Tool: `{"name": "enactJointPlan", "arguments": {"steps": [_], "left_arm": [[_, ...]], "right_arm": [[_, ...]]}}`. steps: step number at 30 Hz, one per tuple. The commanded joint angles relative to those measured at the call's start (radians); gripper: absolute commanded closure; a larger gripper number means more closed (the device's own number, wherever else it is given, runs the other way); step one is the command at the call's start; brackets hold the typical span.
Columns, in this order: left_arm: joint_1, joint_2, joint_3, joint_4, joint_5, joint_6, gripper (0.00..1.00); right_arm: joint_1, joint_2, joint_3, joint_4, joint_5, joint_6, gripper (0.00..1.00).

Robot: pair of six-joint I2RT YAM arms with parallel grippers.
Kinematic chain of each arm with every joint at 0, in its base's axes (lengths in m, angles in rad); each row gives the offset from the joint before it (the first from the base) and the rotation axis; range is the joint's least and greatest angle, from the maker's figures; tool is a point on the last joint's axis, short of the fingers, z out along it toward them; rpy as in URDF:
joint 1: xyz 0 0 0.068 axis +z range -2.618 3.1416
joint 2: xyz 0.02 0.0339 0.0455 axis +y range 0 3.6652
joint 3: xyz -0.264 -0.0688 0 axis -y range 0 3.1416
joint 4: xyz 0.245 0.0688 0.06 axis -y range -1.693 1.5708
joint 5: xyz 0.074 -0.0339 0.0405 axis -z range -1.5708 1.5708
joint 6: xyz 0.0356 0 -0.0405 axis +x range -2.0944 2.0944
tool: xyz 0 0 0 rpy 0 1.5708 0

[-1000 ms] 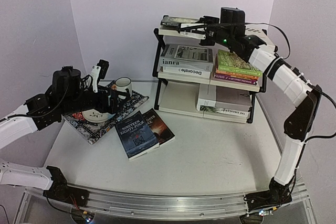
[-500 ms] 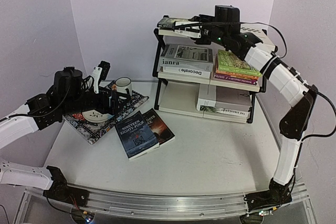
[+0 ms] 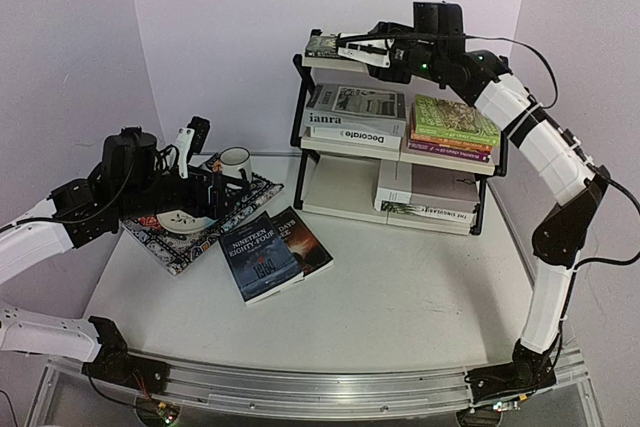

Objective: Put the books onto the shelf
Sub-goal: Place the book on the shelf, then adjust the book on the shelf.

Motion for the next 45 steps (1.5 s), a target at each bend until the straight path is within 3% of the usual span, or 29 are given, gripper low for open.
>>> {"name": "enactJointPlan", "arguments": {"steps": [1, 12, 18, 25, 28, 31, 39, 41, 45], "left_arm": [[0.000, -0.003, 0.005, -0.001, 0.016, -0.011, 0.00], [0.001, 0.001, 0.006, -0.007, 0.014, -0.017, 0.00], [0.000, -0.005, 0.006, -0.008, 0.011, -0.016, 0.00], [0.000, -0.011, 0.000, -0.009, 0.003, -0.020, 0.00], [0.000, -0.014, -0.004, -0.009, -0.001, -0.020, 0.00], [0.000, -0.015, -0.007, -0.009, 0.000, -0.023, 0.00], [0.000, -0.019, -0.014, -0.009, 0.000, -0.030, 0.00], [0.000, -0.022, -0.015, -0.009, -0.008, -0.044, 0.00], [0.000, -0.024, -0.018, -0.009, -0.009, -0.067, 0.00]], "right_arm": [[0.011, -0.017, 0.032, -0.038, 0.013, 0.077, 0.42], [0.023, -0.040, 0.037, -0.061, -0.085, 0.220, 0.25], [0.027, -0.078, 0.023, -0.068, -0.209, 0.357, 0.02], [0.031, -0.134, -0.015, -0.004, -0.299, 0.595, 0.03], [0.031, -0.172, -0.075, 0.026, -0.373, 0.711, 0.12], [0.035, -0.193, -0.129, 0.046, -0.434, 0.829, 0.41], [0.039, -0.169, -0.194, 0.112, -0.498, 1.092, 0.95], [0.039, -0.140, -0.169, 0.112, -0.472, 1.143, 1.00], [0.039, -0.077, -0.119, 0.112, -0.457, 1.209, 1.00]]}}
